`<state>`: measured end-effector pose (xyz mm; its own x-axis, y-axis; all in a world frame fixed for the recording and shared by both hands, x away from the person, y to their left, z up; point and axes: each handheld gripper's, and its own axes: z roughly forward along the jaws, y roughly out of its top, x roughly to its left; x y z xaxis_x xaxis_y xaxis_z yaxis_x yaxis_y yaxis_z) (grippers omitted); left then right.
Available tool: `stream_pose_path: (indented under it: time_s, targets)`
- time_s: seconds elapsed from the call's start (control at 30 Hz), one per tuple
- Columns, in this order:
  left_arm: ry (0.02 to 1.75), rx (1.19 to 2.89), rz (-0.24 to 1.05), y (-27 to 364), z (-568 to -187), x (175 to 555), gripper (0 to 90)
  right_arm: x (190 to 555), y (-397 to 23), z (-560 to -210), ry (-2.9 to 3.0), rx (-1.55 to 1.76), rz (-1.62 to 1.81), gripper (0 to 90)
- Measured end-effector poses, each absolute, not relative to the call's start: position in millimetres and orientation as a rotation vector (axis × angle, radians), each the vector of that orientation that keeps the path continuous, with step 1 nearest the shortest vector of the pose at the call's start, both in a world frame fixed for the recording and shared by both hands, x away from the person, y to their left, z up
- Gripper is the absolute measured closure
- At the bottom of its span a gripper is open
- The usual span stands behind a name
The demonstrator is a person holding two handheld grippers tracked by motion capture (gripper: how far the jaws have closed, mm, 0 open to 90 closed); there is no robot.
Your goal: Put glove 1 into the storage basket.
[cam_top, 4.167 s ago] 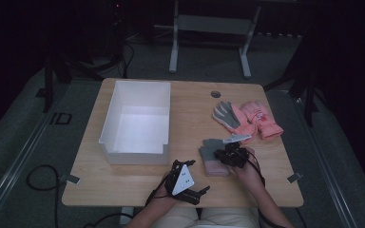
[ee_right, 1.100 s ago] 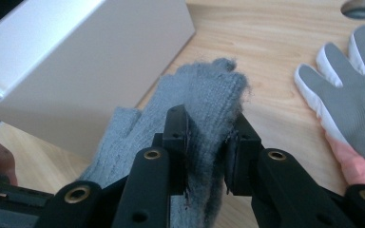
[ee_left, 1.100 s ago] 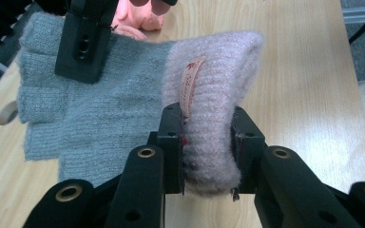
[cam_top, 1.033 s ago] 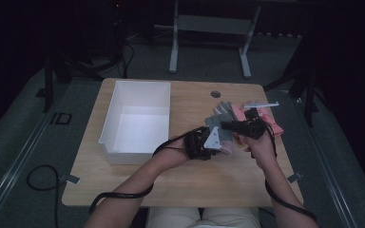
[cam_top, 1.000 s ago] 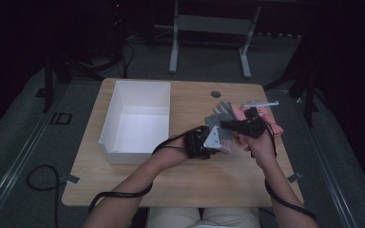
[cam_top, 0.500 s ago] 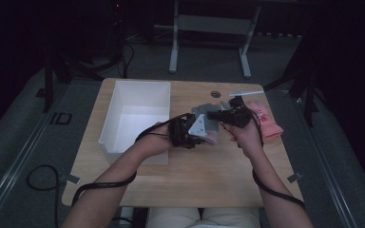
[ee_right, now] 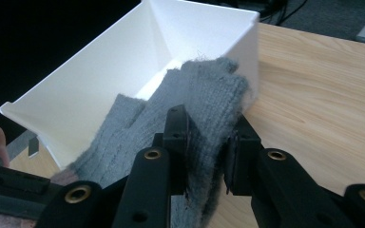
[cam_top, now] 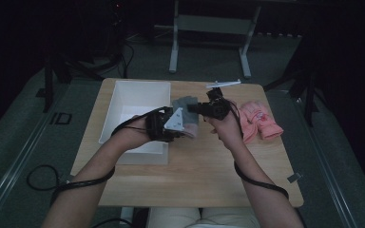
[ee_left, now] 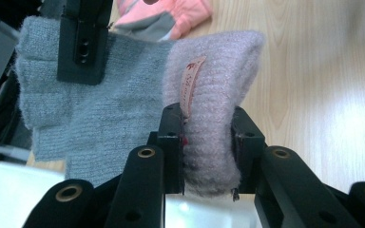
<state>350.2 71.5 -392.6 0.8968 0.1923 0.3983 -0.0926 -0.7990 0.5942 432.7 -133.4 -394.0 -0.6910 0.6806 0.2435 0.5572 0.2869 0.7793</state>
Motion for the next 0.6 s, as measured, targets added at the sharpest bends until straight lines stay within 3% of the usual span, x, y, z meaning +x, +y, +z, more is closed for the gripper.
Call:
stream_pose_path:
  time_s: [0.6]
  targets:
    - [0.163, 2.504, 0.601, 162, -413, 350, 71.0, 440, -32, -406, 2.509, 1.101, 1.396, 74.5]
